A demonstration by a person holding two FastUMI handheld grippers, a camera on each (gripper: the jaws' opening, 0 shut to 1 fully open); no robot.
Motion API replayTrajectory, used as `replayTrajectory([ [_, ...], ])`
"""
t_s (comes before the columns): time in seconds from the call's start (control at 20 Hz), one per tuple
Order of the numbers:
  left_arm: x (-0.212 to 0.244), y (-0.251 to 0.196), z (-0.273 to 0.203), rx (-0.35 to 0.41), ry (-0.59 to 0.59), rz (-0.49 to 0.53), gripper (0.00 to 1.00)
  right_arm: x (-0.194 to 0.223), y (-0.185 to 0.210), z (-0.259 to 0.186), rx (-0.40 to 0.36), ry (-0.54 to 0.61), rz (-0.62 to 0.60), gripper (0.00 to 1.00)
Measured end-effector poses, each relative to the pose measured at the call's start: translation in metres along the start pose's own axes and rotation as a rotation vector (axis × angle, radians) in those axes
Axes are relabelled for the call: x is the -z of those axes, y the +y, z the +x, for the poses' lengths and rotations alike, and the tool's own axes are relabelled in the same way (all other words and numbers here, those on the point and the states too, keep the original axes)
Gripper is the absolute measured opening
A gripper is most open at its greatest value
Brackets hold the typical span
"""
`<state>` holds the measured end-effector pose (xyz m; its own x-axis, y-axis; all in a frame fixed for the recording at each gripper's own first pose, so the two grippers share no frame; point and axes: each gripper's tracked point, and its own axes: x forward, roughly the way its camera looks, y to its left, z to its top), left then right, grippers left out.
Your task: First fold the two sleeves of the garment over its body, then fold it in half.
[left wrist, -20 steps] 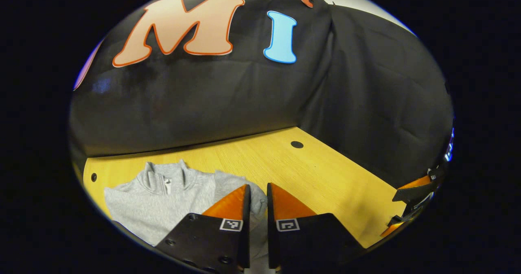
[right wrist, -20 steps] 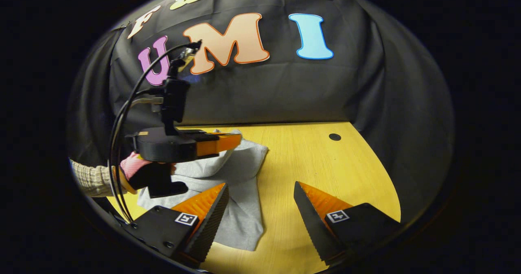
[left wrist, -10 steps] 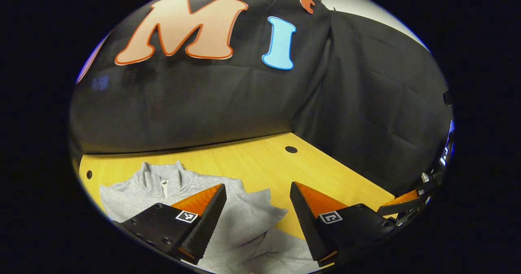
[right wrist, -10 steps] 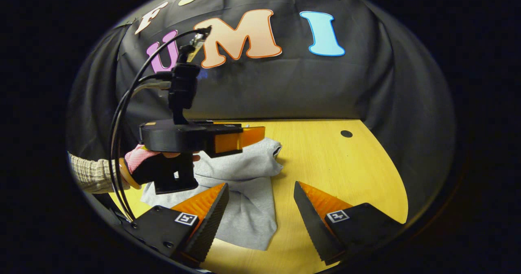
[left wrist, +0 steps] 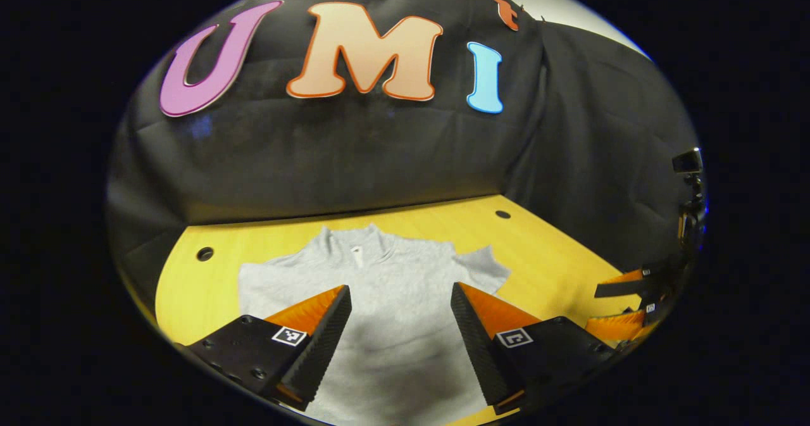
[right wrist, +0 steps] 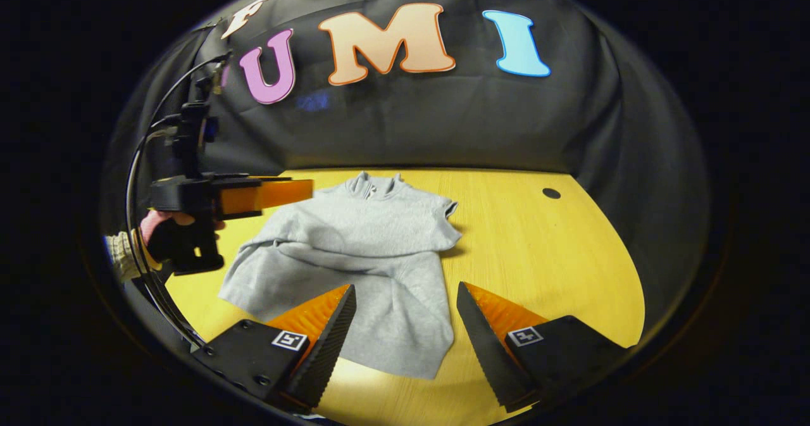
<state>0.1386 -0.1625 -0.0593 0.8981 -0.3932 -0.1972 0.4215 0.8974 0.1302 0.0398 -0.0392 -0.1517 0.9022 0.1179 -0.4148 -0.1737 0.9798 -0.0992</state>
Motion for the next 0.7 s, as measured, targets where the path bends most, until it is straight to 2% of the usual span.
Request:
replayTrajectory([
  [0.05, 0.013, 0.010, -0.014, -0.020, 0.016, 0.006, 0.96, 0.009, 0.001, 0.000, 0.003, 0.014, -0.005, 0.96],
  [0.1, 0.027, 0.019, -0.031, -0.041, 0.036, 0.012, 0.92, 0.017, 0.003, 0.000, 0.008, 0.029, -0.004, 0.99],
  [0.2, 0.056, 0.032, -0.061, -0.067, 0.075, -0.006, 0.92, 0.036, 0.006, 0.001, 0.009, 0.059, 0.013, 0.96],
  [0.25, 0.072, 0.037, -0.075, -0.079, 0.095, -0.021, 0.92, 0.043, 0.008, 0.001, 0.010, 0.072, 0.015, 0.99],
  [0.3, 0.087, 0.042, -0.087, -0.096, 0.117, -0.032, 0.92, 0.053, 0.009, 0.002, 0.014, 0.085, 0.011, 0.96],
  [0.35, 0.103, 0.047, -0.099, -0.115, 0.142, -0.044, 0.92, 0.059, 0.008, 0.003, 0.019, 0.096, 0.001, 0.99],
  [0.55, 0.152, 0.058, -0.129, -0.165, 0.210, -0.147, 0.93, 0.093, 0.006, 0.011, 0.044, 0.152, -0.027, 0.99],
  [0.6, 0.160, 0.062, -0.133, -0.181, 0.221, -0.166, 0.93, 0.099, 0.006, 0.015, 0.048, 0.162, -0.029, 0.96],
  [0.7, 0.178, 0.070, -0.135, -0.209, 0.236, -0.180, 0.93, 0.105, 0.000, 0.019, 0.070, 0.169, -0.039, 0.99],
])
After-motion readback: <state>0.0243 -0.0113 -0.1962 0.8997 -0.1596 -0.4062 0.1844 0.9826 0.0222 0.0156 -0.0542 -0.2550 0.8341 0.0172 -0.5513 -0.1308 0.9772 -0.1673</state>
